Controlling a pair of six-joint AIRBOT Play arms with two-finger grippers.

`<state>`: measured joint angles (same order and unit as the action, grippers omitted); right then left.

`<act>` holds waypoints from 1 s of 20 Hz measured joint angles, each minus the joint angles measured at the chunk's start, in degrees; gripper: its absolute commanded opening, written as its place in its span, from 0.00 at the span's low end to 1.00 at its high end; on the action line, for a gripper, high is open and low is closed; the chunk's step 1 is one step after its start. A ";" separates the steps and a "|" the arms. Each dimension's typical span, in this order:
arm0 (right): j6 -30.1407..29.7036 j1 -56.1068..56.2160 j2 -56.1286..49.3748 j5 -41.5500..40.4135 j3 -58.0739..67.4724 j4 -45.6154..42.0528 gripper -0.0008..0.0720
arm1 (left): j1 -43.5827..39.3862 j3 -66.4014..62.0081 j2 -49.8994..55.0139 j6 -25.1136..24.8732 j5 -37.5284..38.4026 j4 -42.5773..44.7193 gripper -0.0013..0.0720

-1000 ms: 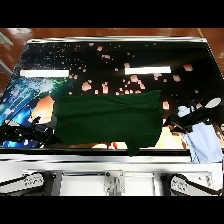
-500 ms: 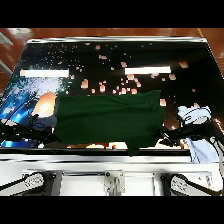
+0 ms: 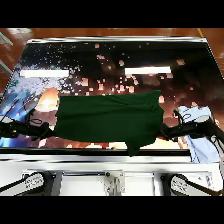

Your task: Fold the shirts.

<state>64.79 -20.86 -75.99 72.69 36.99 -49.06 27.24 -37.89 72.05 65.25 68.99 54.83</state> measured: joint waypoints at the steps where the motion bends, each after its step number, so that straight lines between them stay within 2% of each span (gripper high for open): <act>1: -0.59 0.00 0.00 0.50 2.40 1.66 0.09 | 0.00 -1.90 -0.42 -0.20 0.04 -0.04 0.09; 3: -0.68 0.00 -0.02 -0.04 7.61 4.66 0.09 | -0.04 -6.12 -0.70 -0.13 -0.04 -0.15 0.09; 7: 1.86 1.16 -2.10 -6.32 17.75 7.63 0.09 | -1.22 -14.62 2.19 2.60 -2.71 -0.50 0.09; 15: 5.88 7.89 -15.80 -19.56 30.60 8.76 0.09 | -8.85 -31.47 18.75 6.88 -6.19 -3.69 0.09; 16: 6.29 8.15 -17.25 -20.17 31.04 8.39 0.10 | -9.35 -33.05 20.90 7.87 -6.36 -3.87 0.13; 17: 6.64 8.37 -18.58 -20.68 31.39 7.87 0.23 | -9.62 -34.21 22.62 8.63 -6.56 -3.96 0.31; 18: 7.06 8.48 -19.61 -21.03 31.63 7.48 0.64 | -9.81 -35.15 24.15 9.44 -6.60 -3.96 0.63; 19: 7.02 8.55 -20.22 -21.46 31.82 7.06 0.94 | -10.03 -35.82 25.16 10.03 -6.75 -4.07 0.82; 20: 6.29 8.52 -20.50 -21.68 32.06 6.80 0.94 | -10.05 -36.44 25.90 10.62 -6.62 -4.15 0.83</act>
<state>71.09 -12.34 -96.49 51.00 69.06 -42.26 17.19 -74.32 97.95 75.88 62.37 50.68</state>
